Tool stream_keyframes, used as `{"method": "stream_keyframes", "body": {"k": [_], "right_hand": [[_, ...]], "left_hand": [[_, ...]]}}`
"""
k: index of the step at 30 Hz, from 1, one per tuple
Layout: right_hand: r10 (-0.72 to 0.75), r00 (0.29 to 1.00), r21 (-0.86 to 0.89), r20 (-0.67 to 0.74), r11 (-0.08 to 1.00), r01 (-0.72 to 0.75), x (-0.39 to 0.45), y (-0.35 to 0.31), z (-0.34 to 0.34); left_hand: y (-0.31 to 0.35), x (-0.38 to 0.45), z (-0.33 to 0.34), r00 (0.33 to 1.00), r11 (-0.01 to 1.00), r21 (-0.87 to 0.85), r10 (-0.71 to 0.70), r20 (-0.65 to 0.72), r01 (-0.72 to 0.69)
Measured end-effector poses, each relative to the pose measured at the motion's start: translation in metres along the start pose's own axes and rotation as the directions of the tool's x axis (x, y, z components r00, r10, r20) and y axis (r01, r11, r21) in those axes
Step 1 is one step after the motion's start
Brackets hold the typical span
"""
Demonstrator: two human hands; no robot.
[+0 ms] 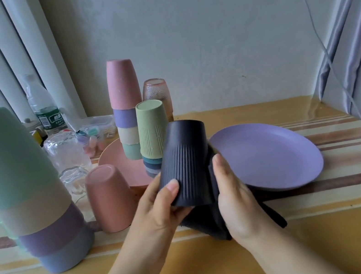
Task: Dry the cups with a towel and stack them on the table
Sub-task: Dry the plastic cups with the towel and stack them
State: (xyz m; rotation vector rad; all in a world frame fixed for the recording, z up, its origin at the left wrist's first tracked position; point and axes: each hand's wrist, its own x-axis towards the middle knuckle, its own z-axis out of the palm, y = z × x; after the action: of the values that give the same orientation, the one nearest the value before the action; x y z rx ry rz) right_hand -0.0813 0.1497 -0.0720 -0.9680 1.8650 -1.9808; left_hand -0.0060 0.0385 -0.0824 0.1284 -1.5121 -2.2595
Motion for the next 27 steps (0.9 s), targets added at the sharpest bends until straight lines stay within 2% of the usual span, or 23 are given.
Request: {"method": "stream_keyframes", "body": {"k": [4, 8, 11, 17, 22, 27], "right_hand": [[-0.019, 0.996, -0.026, 0.084, 0.999, 0.021, -0.005, -0.001, 0.01], [-0.054, 0.998, 0.001, 0.032, 0.999, 0.054, -0.003, 0.0, 0.008], [-0.057, 0.998, -0.001, -0.003, 0.998, 0.057, -0.001, 0.001, 0.006], [-0.095, 0.992, -0.17, 0.081, 0.98, 0.108, -0.009, 0.002, 0.022], [-0.076, 0.995, -0.129, -0.059, 0.989, 0.068, -0.005, 0.002, 0.016], [0.011, 0.984, -0.001, -0.178, 1.0, -0.012, 0.004, -0.002, -0.007]], "left_hand": [[0.007, 0.005, -0.007, 0.994, 0.999, 0.022, 0.025, -0.106, -0.023], [0.008, 0.004, -0.004, 0.967, 0.967, 0.225, 0.165, -0.196, -0.12], [0.007, 0.002, -0.004, 0.942, 0.915, 0.365, 0.261, -0.211, -0.172], [0.007, 0.002, -0.004, 0.949, 0.869, 0.472, 0.26, -0.18, -0.149], [0.002, -0.003, 0.004, 0.973, 0.852, 0.5, 0.22, -0.068, -0.157], [0.001, -0.008, 0.009, 0.992, 0.852, 0.508, 0.092, 0.089, -0.124]]}}
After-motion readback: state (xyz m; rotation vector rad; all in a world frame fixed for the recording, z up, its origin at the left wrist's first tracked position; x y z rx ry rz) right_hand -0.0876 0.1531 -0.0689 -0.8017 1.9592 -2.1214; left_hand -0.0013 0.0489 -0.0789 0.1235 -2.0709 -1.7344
